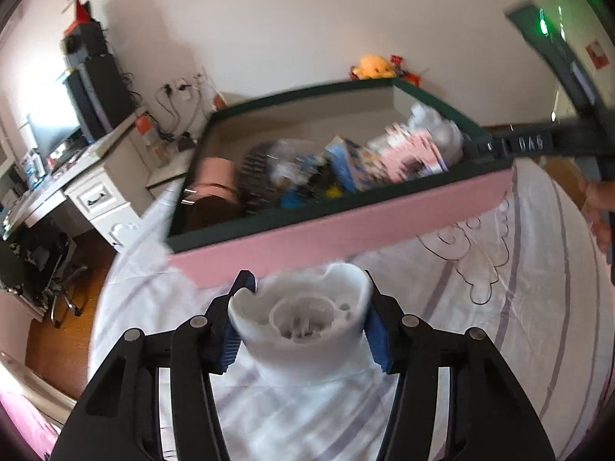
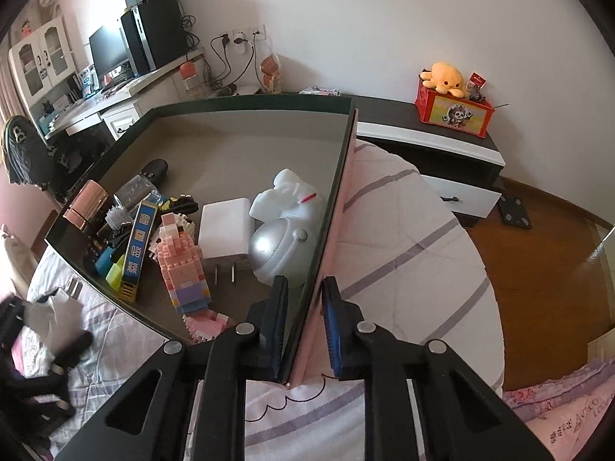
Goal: Organize rigid objects
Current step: 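Lift the white plastic part with the left tool and drop it into the box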
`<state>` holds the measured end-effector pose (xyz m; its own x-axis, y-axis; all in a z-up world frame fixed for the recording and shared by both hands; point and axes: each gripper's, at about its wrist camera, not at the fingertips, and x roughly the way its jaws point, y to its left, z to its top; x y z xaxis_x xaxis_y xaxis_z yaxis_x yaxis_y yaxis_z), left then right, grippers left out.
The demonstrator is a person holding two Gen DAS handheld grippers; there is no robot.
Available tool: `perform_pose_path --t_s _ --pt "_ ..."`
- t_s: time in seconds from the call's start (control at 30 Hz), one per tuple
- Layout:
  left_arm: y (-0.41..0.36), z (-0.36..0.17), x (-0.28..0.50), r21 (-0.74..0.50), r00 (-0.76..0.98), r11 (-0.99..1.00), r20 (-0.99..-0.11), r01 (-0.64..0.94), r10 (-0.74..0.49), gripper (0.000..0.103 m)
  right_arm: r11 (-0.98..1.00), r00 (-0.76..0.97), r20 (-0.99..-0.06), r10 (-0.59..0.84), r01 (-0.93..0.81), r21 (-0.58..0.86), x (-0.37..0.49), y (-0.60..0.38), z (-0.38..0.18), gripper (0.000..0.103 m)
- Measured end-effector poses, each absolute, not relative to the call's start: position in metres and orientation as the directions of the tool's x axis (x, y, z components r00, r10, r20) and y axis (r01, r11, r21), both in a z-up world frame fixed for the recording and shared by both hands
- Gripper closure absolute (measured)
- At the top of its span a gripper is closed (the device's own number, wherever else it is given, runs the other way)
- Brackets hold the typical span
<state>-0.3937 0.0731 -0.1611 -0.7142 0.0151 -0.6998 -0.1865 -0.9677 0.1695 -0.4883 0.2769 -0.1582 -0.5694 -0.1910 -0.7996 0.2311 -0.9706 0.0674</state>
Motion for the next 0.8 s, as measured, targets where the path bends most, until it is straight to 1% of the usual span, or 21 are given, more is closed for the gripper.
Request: perform_pose_path --t_s 0.1,0.3,0.43,0.57,0.67,0.8 --pt "0.054 -0.142 -0.387 0.192 -0.75 -0.971 -0.662 -0.144 -0.02 0.049 -0.972 -0.567 -0.802 -0.187 0.227 0.066 -0.488 0.277 -0.157 0.085" --pt "0.025 -0.114 -0.387 0.218 -0.788 -0.972 -0.612 -0.083 -0.07 0.049 -0.974 -0.565 -0.805 -0.181 0.219 0.065 -0.49 0.276 -0.156 0.085" --pt "0.022 -0.095 -0.396 0.231 -0.809 -0.969 -0.583 -0.082 -0.071 0.049 -0.974 -0.565 -0.806 -0.179 0.217 0.064 -0.49 0.275 -0.155 0.085" --pt "0.03 -0.08 -0.418 0.219 -0.825 -0.969 -0.564 -0.114 -0.03 0.049 -0.975 -0.566 -0.805 -0.176 0.214 0.063 -0.49 0.275 -0.155 0.085" --pt "0.047 -0.078 -0.444 0.207 -0.816 -0.965 -0.578 -0.16 0.012 0.049 -0.976 -0.567 -0.805 -0.176 0.21 0.065 -0.49 0.275 -0.155 0.085" --pt "0.071 -0.09 -0.481 0.161 -0.775 -0.958 -0.627 -0.236 0.086 0.049 -0.975 -0.567 -0.805 -0.176 0.21 0.065 -0.49 0.276 -0.155 0.085"
